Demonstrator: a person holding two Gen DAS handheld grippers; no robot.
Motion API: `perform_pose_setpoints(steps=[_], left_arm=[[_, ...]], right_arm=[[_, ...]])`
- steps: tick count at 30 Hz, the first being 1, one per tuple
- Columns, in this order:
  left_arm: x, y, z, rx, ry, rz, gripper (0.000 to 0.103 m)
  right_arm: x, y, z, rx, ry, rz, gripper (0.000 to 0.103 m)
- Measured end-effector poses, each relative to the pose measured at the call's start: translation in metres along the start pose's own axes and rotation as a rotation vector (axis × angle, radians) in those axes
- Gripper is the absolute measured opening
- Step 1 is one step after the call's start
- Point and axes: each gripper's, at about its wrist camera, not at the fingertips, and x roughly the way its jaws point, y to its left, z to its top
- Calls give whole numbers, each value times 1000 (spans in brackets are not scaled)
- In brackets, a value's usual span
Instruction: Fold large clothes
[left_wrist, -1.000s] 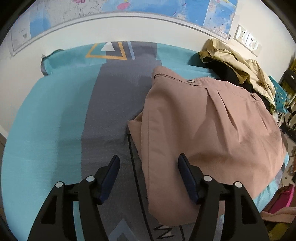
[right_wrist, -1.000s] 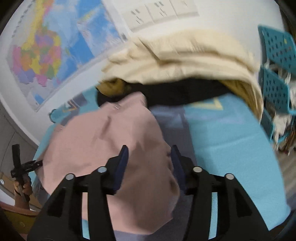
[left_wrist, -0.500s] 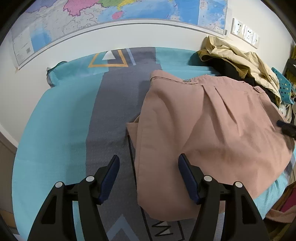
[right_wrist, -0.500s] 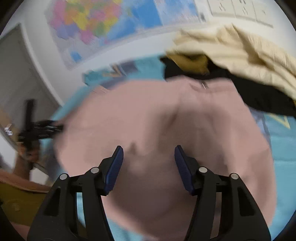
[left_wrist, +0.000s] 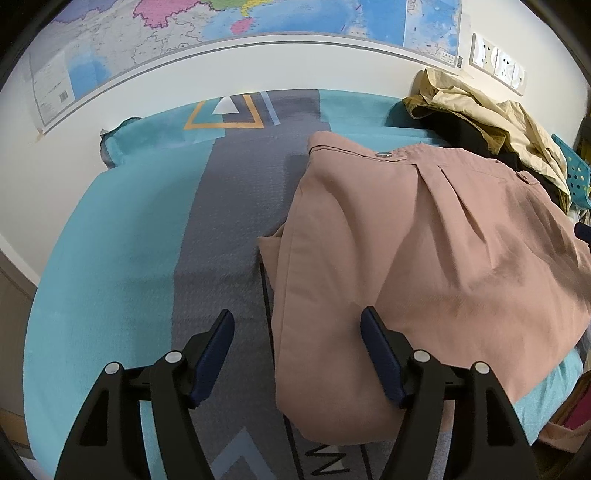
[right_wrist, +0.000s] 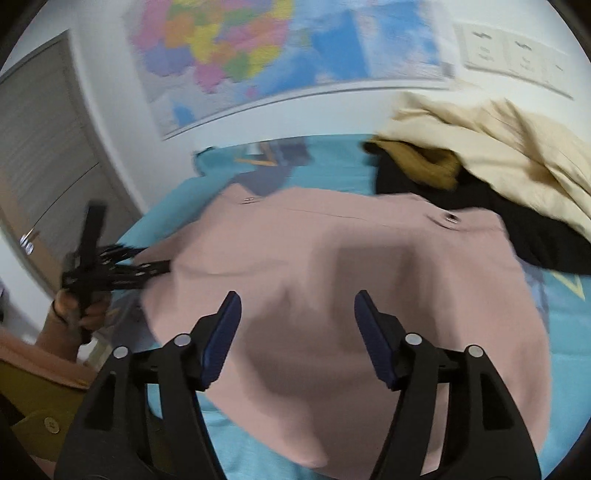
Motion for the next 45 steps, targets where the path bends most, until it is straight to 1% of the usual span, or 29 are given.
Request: perform_pose_setpoints(steps=[2,5,7,8,10,12,14,17,18,20,23,26,28,30,32,33,35,37,39,41,43,44,45], left_arm=[[0,-1,-1,1,-4,4,68],[-1,-1,-2,-2,-5,7,69],[0,0,-3,-10,-4,3,70],[0,1,-2,-11,-4,0,70],[2,4,-3,-21,0,1,73],[2,6,-4,-33,2,-11,73],[2,7,-4,-38,2,-16,73],[2,7,-4,-39,1,-16,74],[2,7,-4,-41,2,-15,74],[1,6,-4,-40,2,-12,74],[0,5,-4,-41,3,-6,73],[-1,5,-5,-43,0,-5,74],[-2,6,-6,-50,0,-5,75],[-3,8,-7,-57,-2,-9,75],[-4,9,-8,-64,-3,-15,75],[-5,9,-9,-66,-4,-17,76],[-7,11,-10,-70,-4,-18,77],[-11,14,-12,-80,-10,-31,78],[-18,20,-16,-103,-19,-69,78],[-25,29,-20,-129,-23,-124,78],[-36,37,-28,-150,-29,-188,77],[-41,38,-31,-149,-38,-211,77],[-45,37,-36,-140,-46,-232,78]], right_arm=[[12,9,-3,-33,31,23,64],[34,11,-8,-32,92,43,64],[56,5,-12,-8,150,17,64],[65,1,-14,8,165,14,64],[68,-6,-11,41,162,29,64],[65,-4,-7,36,165,9,65],[56,4,-3,-3,145,-24,67],[42,24,5,-53,101,25,70],[39,33,7,-76,90,44,74],[35,56,9,-147,78,76,76],[39,82,8,-235,95,113,79],[49,106,4,-313,122,119,80],[57,117,2,-347,132,111,80],[66,126,-2,-379,148,107,87],[74,135,-6,-425,156,89,90],[78,138,-8,-443,161,97,90],[90,144,-13,-488,177,78,90],[102,149,-21,-538,203,37,87],[113,152,-25,-566,214,3,77],[120,150,-28,-589,212,-43,73],[121,148,-26,-578,202,-42,65],[120,146,-23,-567,195,-37,53],[118,144,-19,-549,192,-22,38]])
